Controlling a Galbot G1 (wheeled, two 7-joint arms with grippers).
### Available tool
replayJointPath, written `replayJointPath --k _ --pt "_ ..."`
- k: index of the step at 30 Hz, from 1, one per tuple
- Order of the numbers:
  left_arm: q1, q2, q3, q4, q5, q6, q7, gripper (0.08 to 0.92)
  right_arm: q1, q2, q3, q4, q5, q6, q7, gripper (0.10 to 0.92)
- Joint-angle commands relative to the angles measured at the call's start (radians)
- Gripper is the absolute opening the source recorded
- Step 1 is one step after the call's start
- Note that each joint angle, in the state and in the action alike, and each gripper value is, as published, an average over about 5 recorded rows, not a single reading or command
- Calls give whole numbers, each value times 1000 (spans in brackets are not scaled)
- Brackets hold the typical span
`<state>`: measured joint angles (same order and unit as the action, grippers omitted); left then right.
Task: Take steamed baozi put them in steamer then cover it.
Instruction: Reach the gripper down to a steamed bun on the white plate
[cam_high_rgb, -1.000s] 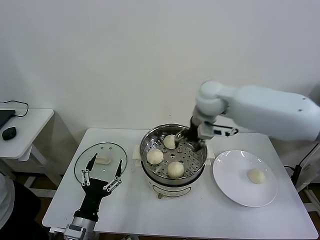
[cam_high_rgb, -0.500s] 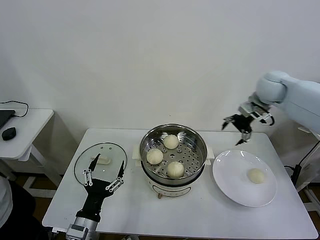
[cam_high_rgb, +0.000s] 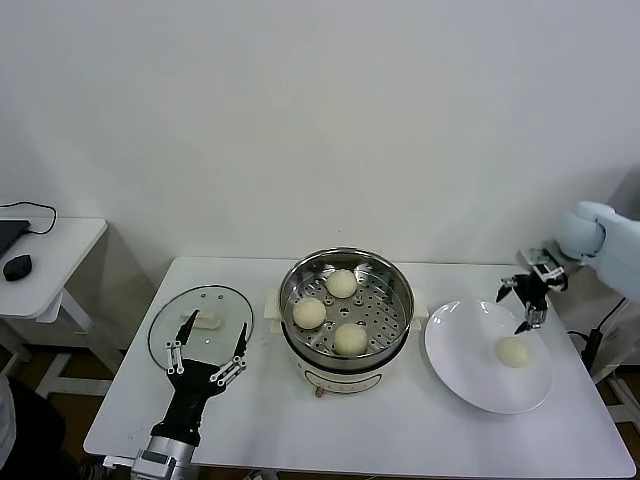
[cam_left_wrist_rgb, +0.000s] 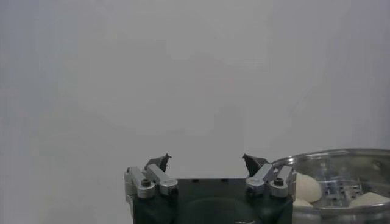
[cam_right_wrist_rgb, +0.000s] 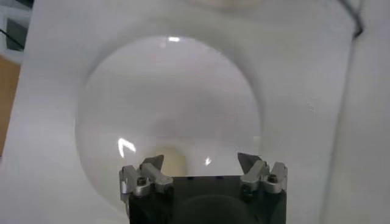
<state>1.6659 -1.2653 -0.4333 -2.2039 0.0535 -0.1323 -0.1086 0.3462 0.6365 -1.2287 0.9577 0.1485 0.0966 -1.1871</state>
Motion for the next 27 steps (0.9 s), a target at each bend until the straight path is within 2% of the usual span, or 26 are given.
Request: replayJointPath --k 1,23,27 --pt "2 -1 1 1 1 -1 -1 823 -176 9 93 -105 -46 -23 18 823" --pt "6 -3 3 6 13 -8 -4 823 -216 49 105 -143 -27 -26 85 822" --pt "7 -2 2 8 13 -9 -4 823 -215 45 103 -137 -29 -27 88 789"
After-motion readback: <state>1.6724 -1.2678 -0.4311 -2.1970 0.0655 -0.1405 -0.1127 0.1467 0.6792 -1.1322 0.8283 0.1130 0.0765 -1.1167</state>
